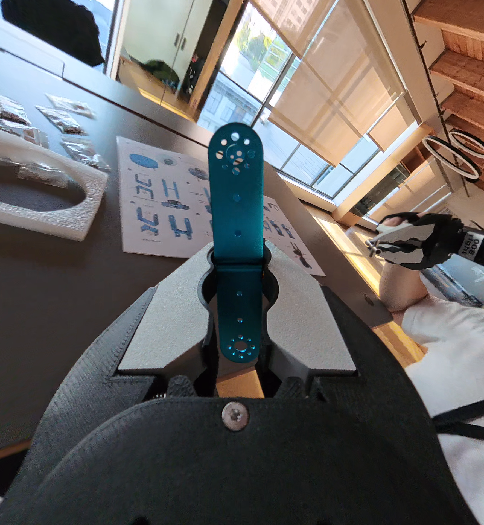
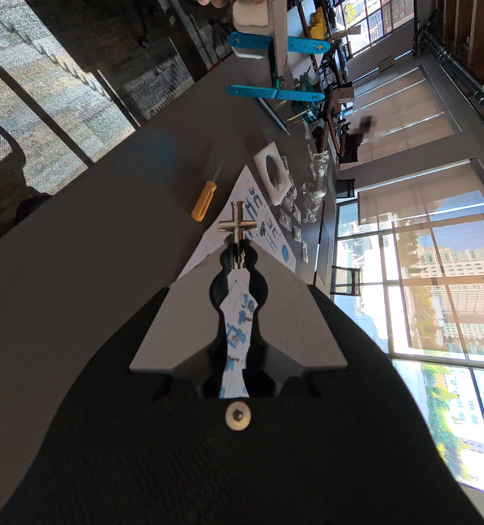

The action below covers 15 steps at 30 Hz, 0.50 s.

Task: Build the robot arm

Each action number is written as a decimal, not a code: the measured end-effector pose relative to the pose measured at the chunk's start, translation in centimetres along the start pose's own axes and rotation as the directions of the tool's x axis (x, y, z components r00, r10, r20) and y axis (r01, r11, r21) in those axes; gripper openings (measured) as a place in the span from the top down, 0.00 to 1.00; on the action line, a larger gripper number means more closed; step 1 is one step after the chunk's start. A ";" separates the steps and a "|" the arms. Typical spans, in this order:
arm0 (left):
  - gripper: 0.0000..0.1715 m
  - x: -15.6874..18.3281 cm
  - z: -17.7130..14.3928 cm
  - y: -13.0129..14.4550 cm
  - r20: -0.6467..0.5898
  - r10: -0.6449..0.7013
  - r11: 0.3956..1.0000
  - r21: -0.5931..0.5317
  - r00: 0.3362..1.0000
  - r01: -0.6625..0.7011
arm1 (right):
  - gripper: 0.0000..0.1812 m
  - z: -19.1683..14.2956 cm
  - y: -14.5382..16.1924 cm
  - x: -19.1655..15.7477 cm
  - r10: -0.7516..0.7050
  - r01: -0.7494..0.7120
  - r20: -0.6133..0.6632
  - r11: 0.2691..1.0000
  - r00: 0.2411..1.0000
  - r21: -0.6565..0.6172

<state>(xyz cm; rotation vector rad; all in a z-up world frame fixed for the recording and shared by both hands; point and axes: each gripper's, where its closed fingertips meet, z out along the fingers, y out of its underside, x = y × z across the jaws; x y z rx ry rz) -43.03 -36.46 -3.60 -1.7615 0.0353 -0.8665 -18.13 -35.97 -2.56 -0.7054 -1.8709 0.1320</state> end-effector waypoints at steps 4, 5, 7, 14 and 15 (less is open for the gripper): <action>0.85 -6.0 1.7 -2.1 -0.059 -0.170 0.974 -0.161 0.984 0.159 | 0.97 5.7 0.2 1.3 0.039 -0.038 0.074 0.999 0.996 -0.017; 0.85 -7.1 2.3 -2.5 -0.085 -0.215 0.959 -0.205 0.973 0.194 | 0.97 7.0 0.3 1.1 0.055 -0.052 0.105 0.998 0.993 -0.028; 0.85 -9.8 3.6 -3.2 -0.095 -0.301 0.919 -0.294 0.949 0.262 | 0.97 9.3 0.3 1.0 0.069 -0.062 0.151 0.997 0.986 -0.051; 0.85 -16.6 7.5 -3.8 -0.210 -0.456 0.699 -0.685 0.865 0.202 | 0.97 17.0 -0.1 3.1 0.135 -0.110 0.120 0.975 0.984 -0.195; 0.85 -16.6 7.7 -4.0 -0.256 -0.472 0.659 -0.738 0.844 0.146 | 0.97 18.1 -0.3 3.6 0.137 -0.113 0.095 0.969 0.986 -0.221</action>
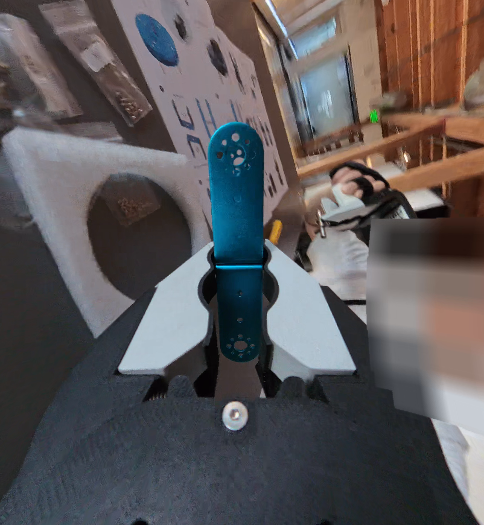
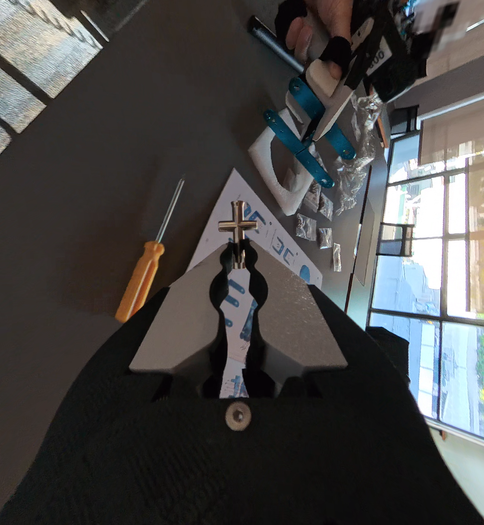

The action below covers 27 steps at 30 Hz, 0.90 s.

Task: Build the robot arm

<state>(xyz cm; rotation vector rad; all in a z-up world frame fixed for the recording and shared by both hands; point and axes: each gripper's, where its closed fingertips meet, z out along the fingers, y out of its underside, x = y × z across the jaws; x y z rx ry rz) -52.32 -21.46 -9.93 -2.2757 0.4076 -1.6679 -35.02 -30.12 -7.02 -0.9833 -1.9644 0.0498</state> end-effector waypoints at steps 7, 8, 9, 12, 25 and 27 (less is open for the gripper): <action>0.85 0.7 0.4 0.8 -0.205 0.037 0.774 -0.613 0.978 -0.158 | 0.97 5.2 -3.6 3.3 0.112 -0.124 -0.133 0.989 0.985 -0.086; 0.85 0.6 0.4 1.0 -0.218 0.033 0.724 -0.668 0.975 -0.174 | 0.97 5.6 -3.8 3.4 0.131 -0.146 -0.142 0.985 0.981 -0.095; 0.85 0.5 0.5 1.2 -0.223 0.027 0.680 -0.710 0.974 -0.181 | 0.97 5.9 -3.7 3.6 0.141 -0.159 -0.156 0.981 0.978 -0.111; 0.85 -0.3 1.4 1.6 -0.203 0.020 0.582 -0.794 0.979 -0.176 | 0.97 6.5 -3.5 3.4 0.177 -0.200 -0.179 0.972 0.968 -0.123; 0.73 -3.1 2.1 1.4 -0.117 0.140 0.412 -0.896 0.983 -0.165 | 0.97 8.1 -2.0 1.8 0.267 -0.269 -0.089 0.963 0.960 -0.015; 0.70 -3.1 2.6 0.6 -0.082 0.178 0.422 -0.894 0.981 -0.151 | 0.97 8.3 -1.8 1.2 0.287 -0.287 -0.064 0.958 0.956 0.003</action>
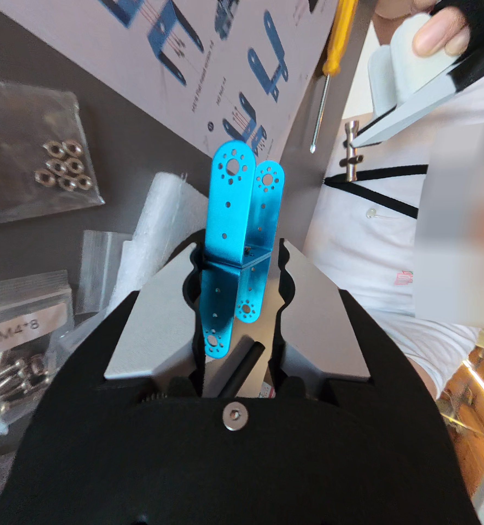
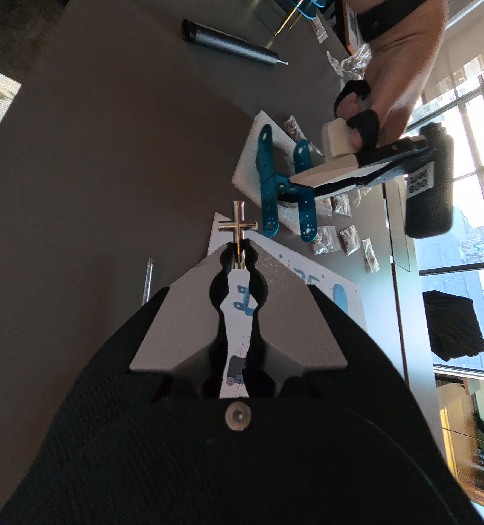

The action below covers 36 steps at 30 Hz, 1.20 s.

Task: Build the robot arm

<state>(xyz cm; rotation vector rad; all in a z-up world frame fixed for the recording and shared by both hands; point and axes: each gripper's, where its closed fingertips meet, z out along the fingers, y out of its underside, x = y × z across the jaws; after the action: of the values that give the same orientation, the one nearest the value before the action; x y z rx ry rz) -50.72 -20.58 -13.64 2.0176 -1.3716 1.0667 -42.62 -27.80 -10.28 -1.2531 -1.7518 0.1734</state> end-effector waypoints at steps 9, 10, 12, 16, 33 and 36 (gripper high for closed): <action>0.69 -0.4 -2.3 -0.4 0.217 -0.022 0.996 0.086 0.976 0.004 | 0.97 -0.7 -0.2 -0.2 0.028 -0.028 -0.007 0.998 1.000 0.058; 0.69 -0.2 -2.7 -0.5 0.223 -0.020 0.992 0.123 0.975 -0.008 | 0.97 -0.8 -0.1 0.1 0.039 -0.038 -0.017 0.997 0.999 0.063; 0.71 0.6 -3.6 -0.9 0.243 -0.017 0.973 0.228 0.970 -0.040 | 0.97 -1.0 0.1 0.7 0.058 -0.055 -0.044 0.996 0.997 0.074; 0.84 5.4 -4.2 -2.0 0.294 0.063 0.791 0.569 0.954 -0.227 | 0.97 -1.2 1.0 2.6 -0.006 0.013 -0.147 0.999 0.989 0.041; 0.96 8.8 1.9 -1.1 0.277 0.086 0.327 0.900 0.957 -0.290 | 0.96 3.0 -3.4 3.7 -0.161 0.175 -0.107 0.974 0.981 0.142; 0.96 10.6 1.1 0.1 0.150 0.205 0.291 0.934 0.967 -0.207 | 0.84 2.2 -5.4 4.1 -0.033 0.045 -0.045 0.948 0.998 0.314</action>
<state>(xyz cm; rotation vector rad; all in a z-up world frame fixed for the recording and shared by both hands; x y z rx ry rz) -48.30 -27.32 -5.69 2.5887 -1.0512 2.4637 -47.98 -26.21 -5.81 -0.9823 -1.6379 0.3875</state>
